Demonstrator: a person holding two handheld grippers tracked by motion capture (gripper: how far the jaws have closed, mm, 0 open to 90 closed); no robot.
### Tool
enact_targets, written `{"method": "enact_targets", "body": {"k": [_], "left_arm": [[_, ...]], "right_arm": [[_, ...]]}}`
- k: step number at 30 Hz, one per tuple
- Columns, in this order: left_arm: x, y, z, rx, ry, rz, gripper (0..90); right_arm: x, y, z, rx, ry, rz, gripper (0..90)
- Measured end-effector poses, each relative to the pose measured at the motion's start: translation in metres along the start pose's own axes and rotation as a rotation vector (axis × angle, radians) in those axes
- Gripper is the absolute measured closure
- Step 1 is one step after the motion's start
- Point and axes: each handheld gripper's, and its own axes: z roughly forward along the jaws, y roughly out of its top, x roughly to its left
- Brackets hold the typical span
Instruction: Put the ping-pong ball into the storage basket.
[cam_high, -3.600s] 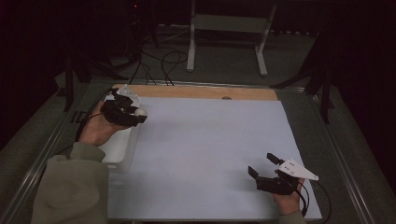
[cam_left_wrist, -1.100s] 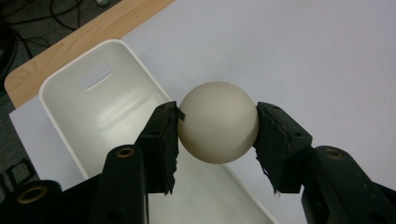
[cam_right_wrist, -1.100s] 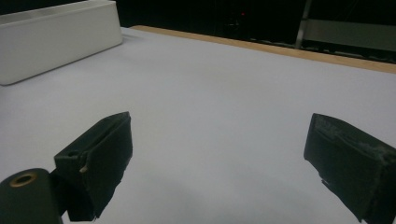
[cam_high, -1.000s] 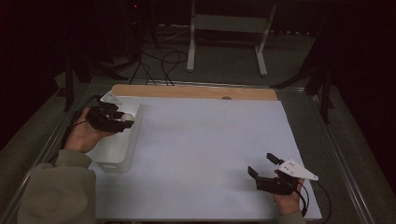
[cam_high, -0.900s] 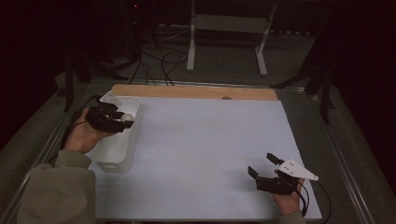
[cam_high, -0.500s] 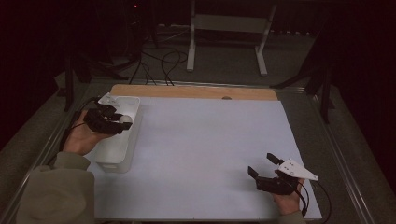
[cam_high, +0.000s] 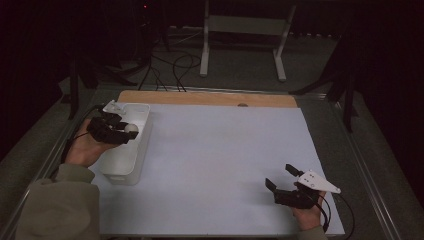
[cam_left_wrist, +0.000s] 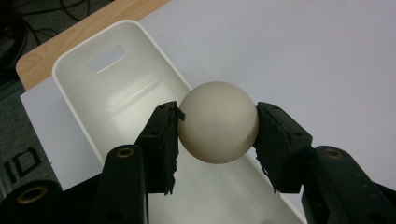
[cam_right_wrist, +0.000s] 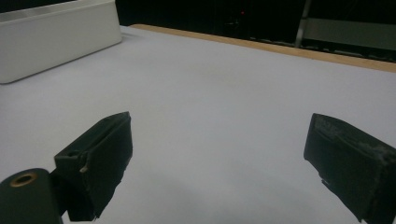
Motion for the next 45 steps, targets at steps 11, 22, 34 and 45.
{"method": "enact_targets", "body": {"k": [11, 22, 34, 45], "left_arm": [[0.003, -0.004, 0.001, 0.01, 0.017, -0.019, 51.3], [0.007, -0.01, 0.005, 0.052, 0.024, -0.03, 51.3], [0.01, -0.014, 0.005, 0.07, 0.041, -0.04, 51.3], [0.011, -0.018, 0.009, 0.095, 0.049, -0.041, 51.2]], "right_arm": [[0.0, 0.0, 0.0, 0.001, 0.0, 0.001, 7.6], [0.0, 0.0, 0.0, -0.001, 0.001, 0.001, 7.6], [0.0, 0.0, 0.0, 0.0, -0.001, -0.002, 7.6], [0.0, 0.0, 0.0, 0.0, -0.001, 0.0, 7.6]]}}
